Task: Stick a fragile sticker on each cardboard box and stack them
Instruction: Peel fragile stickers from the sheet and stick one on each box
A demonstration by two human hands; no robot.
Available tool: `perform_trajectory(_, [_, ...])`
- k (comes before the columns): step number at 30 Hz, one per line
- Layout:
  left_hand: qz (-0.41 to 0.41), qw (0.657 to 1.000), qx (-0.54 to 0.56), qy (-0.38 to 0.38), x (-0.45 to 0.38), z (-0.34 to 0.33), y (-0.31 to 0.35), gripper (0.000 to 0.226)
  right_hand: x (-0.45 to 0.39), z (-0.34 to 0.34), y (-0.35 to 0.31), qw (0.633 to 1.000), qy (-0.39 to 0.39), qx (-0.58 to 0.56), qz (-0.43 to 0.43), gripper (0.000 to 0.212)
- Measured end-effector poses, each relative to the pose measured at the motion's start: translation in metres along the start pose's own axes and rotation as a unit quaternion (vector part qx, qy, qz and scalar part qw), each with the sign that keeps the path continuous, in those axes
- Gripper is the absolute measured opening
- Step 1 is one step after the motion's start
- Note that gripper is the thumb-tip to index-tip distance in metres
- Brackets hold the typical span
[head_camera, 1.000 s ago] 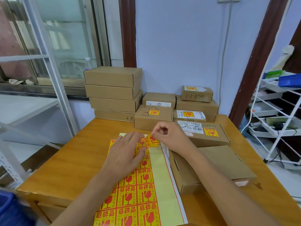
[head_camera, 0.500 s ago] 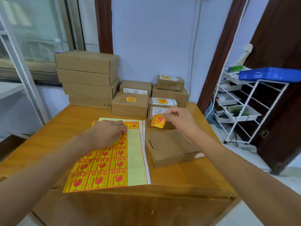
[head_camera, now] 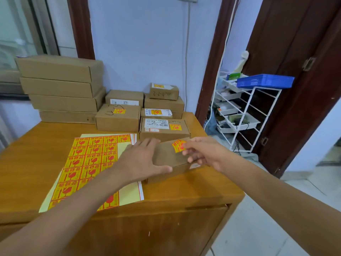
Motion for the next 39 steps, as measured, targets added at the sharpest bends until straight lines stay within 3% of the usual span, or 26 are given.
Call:
perform_trajectory(7, [0.005, 0.966, 0.24, -0.094, -0.012, -0.02, -0.023, 0.109, -0.006, 0.003, -0.014, 0.993, 0.025, 0.107, 0.044, 0.024])
perform_trajectory(12, [0.028, 0.972, 0.193, -0.132, -0.026, -0.029, -0.027, 0.119, -0.009, -0.012, -0.011, 0.99, 0.03, 0.131, 0.052, 0.035])
perform_trajectory(14, [0.035, 0.976, 0.202, -0.078, -0.033, -0.019, -0.019, 0.1, -0.011, -0.01, -0.008, 0.99, 0.056, 0.118, 0.059, 0.038])
perform_trajectory(15, [0.051, 0.967, 0.246, -0.044, -0.036, -0.014, -0.016, 0.078, -0.011, -0.009, -0.008, 0.989, 0.068, 0.114, 0.068, 0.039])
perform_trajectory(17, [0.122, 0.925, 0.361, -0.004, -0.04, -0.016, -0.02, 0.032, -0.01, -0.006, -0.008, 0.984, 0.097, 0.112, 0.097, 0.037])
perform_trajectory(18, [0.154, 0.911, 0.381, 0.011, -0.04, -0.021, -0.024, 0.03, -0.008, -0.005, -0.008, 0.979, 0.116, 0.118, 0.12, 0.037])
perform_trajectory(22, [0.116, 0.956, 0.261, 0.063, -0.031, -0.037, -0.03, 0.032, 0.002, -0.006, -0.001, 0.952, 0.194, 0.142, 0.19, 0.034])
perform_trajectory(26, [0.094, 0.945, 0.299, 0.088, -0.028, -0.038, -0.031, 0.036, 0.009, -0.012, 0.002, 0.933, 0.215, 0.184, 0.224, 0.034])
perform_trajectory(31, [0.066, 0.96, 0.259, 0.089, -0.03, -0.035, -0.026, 0.009, 0.01, -0.01, -0.004, 0.927, 0.212, 0.199, 0.236, 0.031])
perform_trajectory(36, [0.063, 0.957, 0.272, 0.077, -0.028, -0.036, -0.025, 0.045, 0.013, -0.013, -0.006, 0.919, 0.216, 0.226, 0.242, 0.03])
perform_trajectory(39, [0.06, 0.949, 0.298, 0.082, -0.029, -0.038, -0.028, 0.048, 0.016, -0.014, -0.007, 0.91, 0.224, 0.239, 0.254, 0.031])
Point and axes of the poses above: each hand's wrist, its own x-axis away from the middle knuckle, its own z-axis out of the back of the hand, y = z × x, the point moved 9 cm from there along -x, towards the middle knuckle, and after that the axes turned 12 degrees about y, right-handed, at the moved point
